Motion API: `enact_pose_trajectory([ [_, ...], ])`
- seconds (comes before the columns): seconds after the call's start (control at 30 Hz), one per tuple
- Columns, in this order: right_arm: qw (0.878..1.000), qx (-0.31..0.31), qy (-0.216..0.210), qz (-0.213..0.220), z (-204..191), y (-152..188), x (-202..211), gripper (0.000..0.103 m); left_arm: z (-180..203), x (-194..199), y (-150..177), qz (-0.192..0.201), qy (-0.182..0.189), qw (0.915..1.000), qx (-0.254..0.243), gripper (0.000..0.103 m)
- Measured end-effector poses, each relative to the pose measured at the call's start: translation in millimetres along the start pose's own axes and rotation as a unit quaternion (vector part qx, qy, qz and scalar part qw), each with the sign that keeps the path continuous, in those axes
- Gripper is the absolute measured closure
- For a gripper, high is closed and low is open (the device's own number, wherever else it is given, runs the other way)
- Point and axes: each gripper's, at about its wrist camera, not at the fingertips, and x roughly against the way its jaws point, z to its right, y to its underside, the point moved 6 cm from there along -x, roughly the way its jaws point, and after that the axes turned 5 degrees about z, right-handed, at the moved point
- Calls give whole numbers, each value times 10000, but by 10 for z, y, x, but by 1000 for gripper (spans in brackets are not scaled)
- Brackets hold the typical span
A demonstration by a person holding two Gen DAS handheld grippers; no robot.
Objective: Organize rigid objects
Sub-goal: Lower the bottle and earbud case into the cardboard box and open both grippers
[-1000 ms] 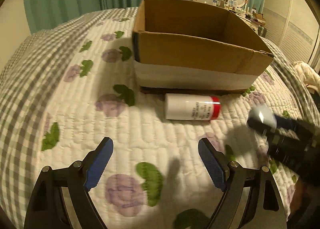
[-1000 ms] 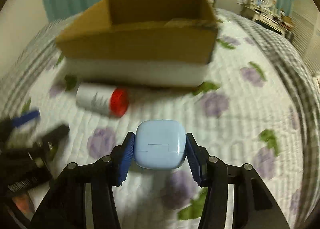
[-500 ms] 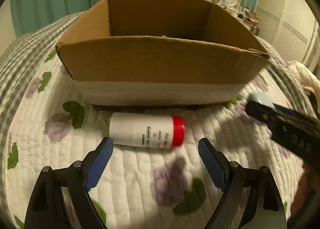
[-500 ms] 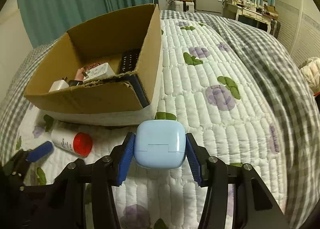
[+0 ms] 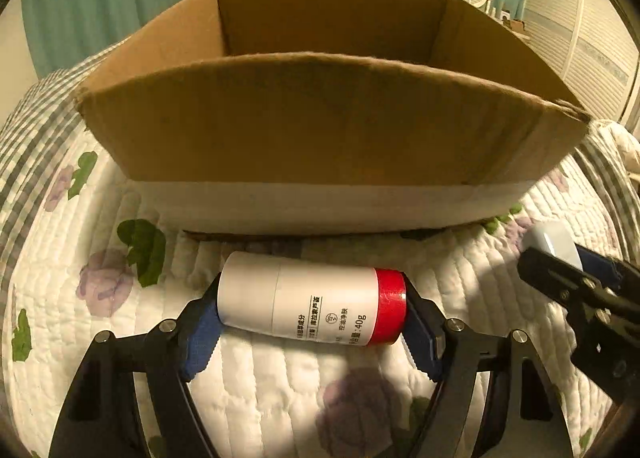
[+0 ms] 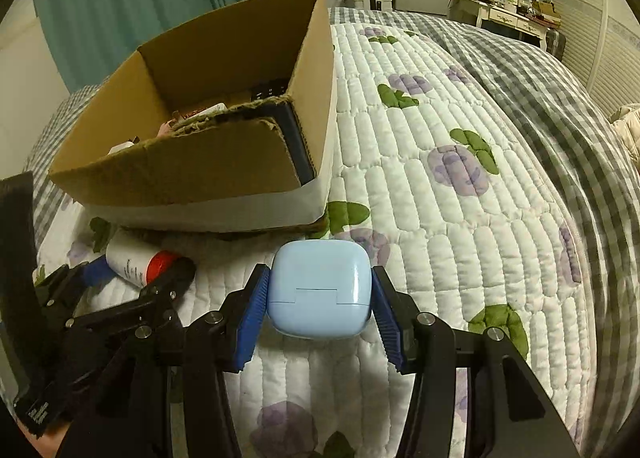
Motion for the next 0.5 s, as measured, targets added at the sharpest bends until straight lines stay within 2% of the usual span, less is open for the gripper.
enact_pose_trajectory([
  [0.23,9995,246,-5,197,-89,-50,198,53,-57,451,46,143,65,9999,-1,24],
  [0.4,9971,506,-57,560,-251,-258,558,53,-98,861,-32,297,190,9993,129,24],
  [0.5,9942,695,-131,807,-391,-441,793,53,-47,1088,-202,487,175,9986,122,24],
])
